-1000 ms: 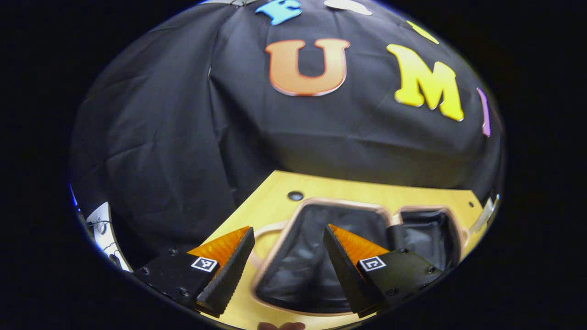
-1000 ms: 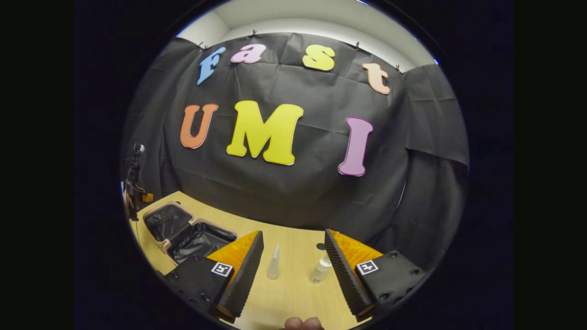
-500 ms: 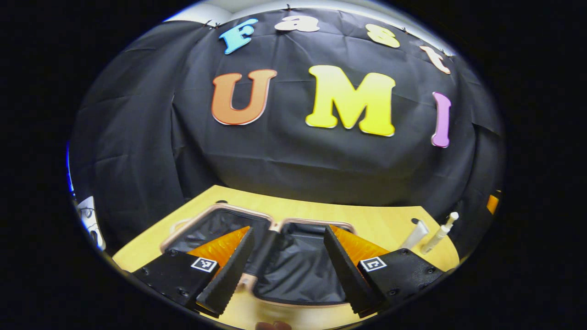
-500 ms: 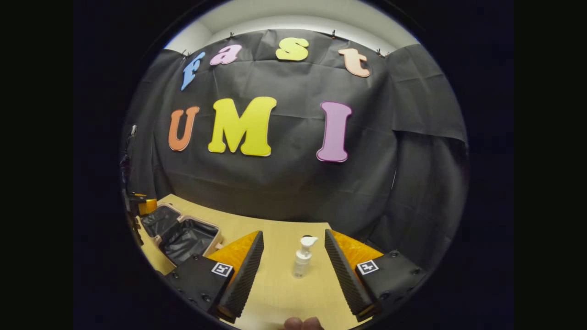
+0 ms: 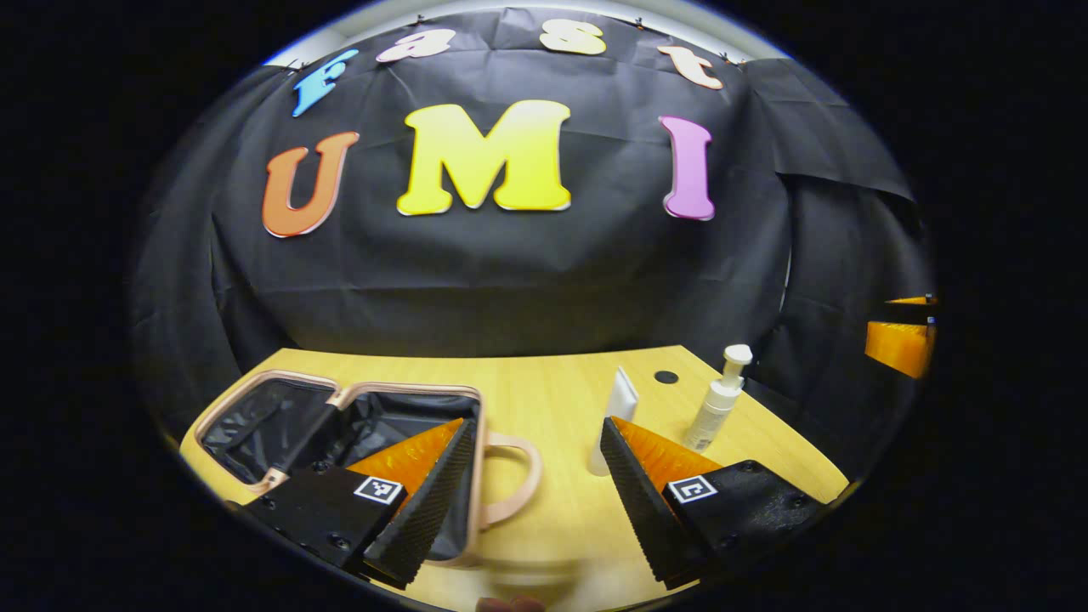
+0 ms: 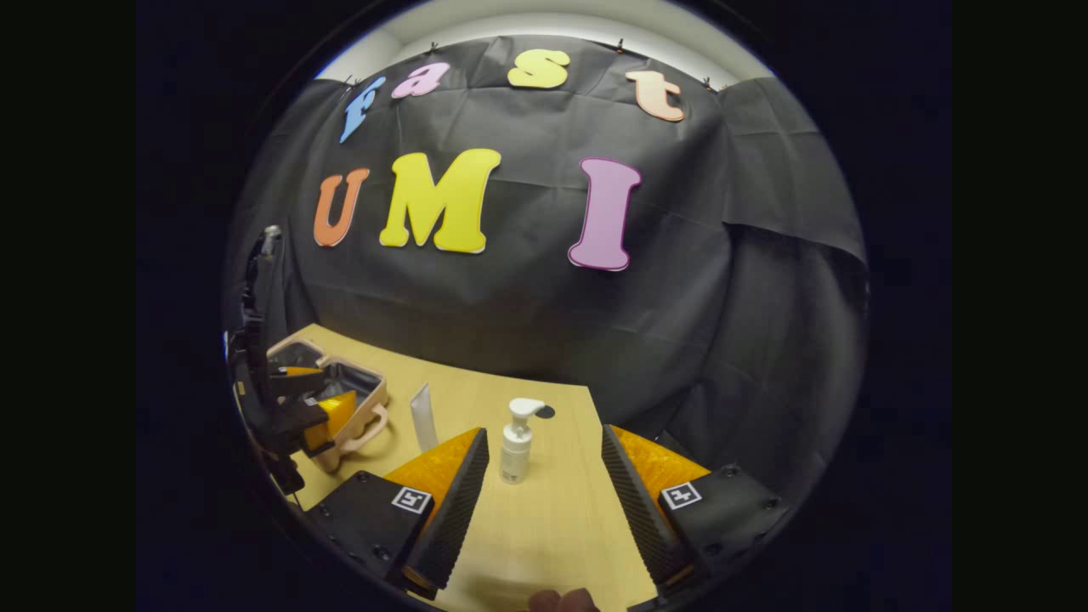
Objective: First open the suitcase, pack the skin care products into it, and then close the suitcase.
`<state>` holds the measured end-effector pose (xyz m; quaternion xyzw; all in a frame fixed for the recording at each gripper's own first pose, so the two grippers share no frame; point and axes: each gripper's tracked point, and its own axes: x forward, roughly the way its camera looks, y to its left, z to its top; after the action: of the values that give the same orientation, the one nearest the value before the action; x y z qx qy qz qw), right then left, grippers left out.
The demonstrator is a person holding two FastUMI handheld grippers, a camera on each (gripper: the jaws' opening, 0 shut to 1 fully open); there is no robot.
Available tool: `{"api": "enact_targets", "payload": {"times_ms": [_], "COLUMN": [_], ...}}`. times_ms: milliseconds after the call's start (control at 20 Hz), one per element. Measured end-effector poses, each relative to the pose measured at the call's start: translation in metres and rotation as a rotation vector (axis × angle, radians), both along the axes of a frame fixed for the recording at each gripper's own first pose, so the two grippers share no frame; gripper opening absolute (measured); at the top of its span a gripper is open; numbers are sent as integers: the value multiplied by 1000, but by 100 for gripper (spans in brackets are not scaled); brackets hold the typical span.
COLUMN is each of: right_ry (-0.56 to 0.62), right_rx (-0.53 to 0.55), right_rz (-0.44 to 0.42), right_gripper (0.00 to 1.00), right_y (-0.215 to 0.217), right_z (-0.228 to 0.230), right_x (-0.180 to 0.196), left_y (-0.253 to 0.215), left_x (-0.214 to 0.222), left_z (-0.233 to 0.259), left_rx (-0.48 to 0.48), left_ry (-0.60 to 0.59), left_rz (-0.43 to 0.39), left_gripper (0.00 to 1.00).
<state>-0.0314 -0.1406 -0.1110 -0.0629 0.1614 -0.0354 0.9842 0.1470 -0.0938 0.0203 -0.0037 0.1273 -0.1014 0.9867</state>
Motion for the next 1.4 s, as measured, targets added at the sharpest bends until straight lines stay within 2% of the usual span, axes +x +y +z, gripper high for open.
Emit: {"api": "enact_targets", "payload": {"times_ms": [150, 350, 650, 750, 900, 1050, 1100, 1150, 1400], "right_ry": [38, 64, 105, 119, 125, 120, 119, 121, 110], "right_rx": [-5, 17, 11, 3, 8, 22, 23, 25, 28], "right_rz": [-24, -80, -97, -90, -95, -95, -91, -85, -74], "right_gripper": [79, 79, 77, 79, 79, 79, 79, 79, 79], "right_y": [-21, -43, -55, -55, -57, -56, -57, -55, -58], "right_z": [-11, -13, -22, -25, -26, -26, -25, -26, -24], "right_x": [-8, -9, -11, -11, -8, -3, -3, -3, 1], "left_y": [-35, -58, -72, -72, -74, -79, -83, -86, -84], "left_x": [13, 38, 79, 89, 92, 95, 95, 95, 97], "left_z": [-25, -71, -117, -131, -145, -144, -145, -147, -151], "left_rx": [3, 37, 62, 44, 46, 62, 64, 70, 59], "left_ry": [25, 91, 143, 175, 232, 227, 231, 238, 280], "left_rz": [-38, -68, -67, -54, -39, -56, -71, -75, -47], "left_gripper": [98, 98, 97, 98, 95, 94, 92, 84, 59]}}
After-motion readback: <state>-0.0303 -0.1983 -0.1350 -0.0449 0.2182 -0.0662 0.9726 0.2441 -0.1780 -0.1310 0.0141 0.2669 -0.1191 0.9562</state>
